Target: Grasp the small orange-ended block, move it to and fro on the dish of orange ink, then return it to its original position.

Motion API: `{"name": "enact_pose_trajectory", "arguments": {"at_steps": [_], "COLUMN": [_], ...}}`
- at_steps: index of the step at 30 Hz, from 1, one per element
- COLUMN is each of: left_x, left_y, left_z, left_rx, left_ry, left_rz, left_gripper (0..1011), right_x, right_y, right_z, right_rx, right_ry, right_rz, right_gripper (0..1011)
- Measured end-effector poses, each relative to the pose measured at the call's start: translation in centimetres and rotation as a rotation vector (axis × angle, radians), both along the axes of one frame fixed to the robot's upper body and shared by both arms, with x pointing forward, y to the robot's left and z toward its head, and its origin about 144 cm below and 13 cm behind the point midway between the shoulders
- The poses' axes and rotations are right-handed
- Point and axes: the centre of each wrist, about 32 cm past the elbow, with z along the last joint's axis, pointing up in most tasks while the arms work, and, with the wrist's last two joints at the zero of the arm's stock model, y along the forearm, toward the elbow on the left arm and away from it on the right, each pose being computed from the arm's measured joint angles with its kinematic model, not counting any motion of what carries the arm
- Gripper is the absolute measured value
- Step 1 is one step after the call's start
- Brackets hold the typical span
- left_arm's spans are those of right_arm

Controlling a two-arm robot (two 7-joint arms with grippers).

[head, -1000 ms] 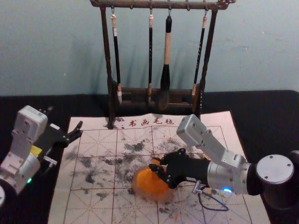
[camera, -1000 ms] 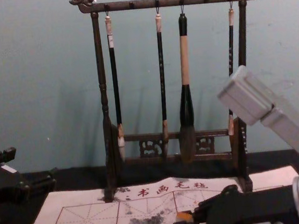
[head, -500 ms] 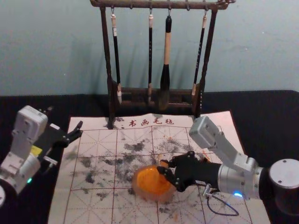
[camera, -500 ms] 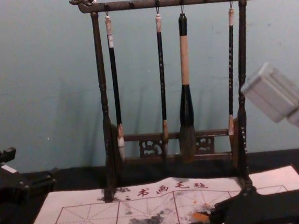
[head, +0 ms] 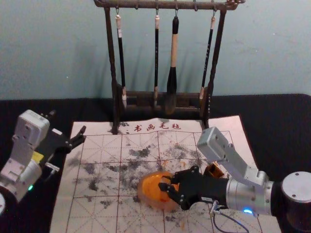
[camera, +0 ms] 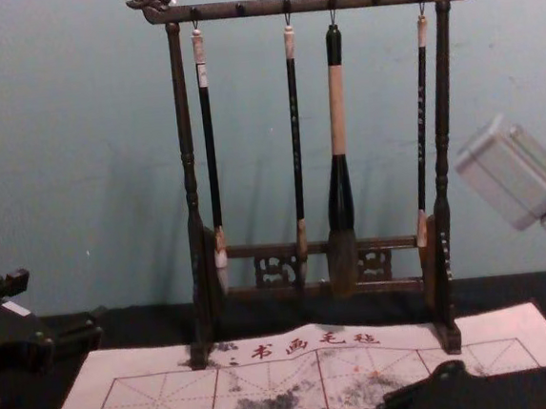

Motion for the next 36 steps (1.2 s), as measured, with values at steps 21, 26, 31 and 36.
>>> {"name": "enact_pose_trajectory", "arguments": {"at_steps": [21, 26, 31, 36], "left_x": [0.0, 0.0, 0.0, 0.0], "left_y": [0.0, 0.0, 0.0, 0.0], "left_z": [0.0, 0.0, 0.0, 0.0], "left_rx": [0.000, 0.000, 0.000, 0.000], "left_ry": [0.000, 0.000, 0.000, 0.000], "left_rz": [0.000, 0.000, 0.000, 0.000], "left_gripper": [1001, 1001, 1001, 1001], "right_x": [1.3, 1.8, 2.2, 2.5], "right_y": [2.0, 2.1, 2.0, 1.6], "right_z": [-0.2, -0.2, -0.2, -0.2], "right_rx": [-0.024, -0.033, -0.036, -0.038], "right_ry": [-0.015, -0.023, -0.025, -0.026], "right_rz": [0.012, -0.004, -0.023, -0.041], "right_gripper": [100, 99, 100, 100]}}
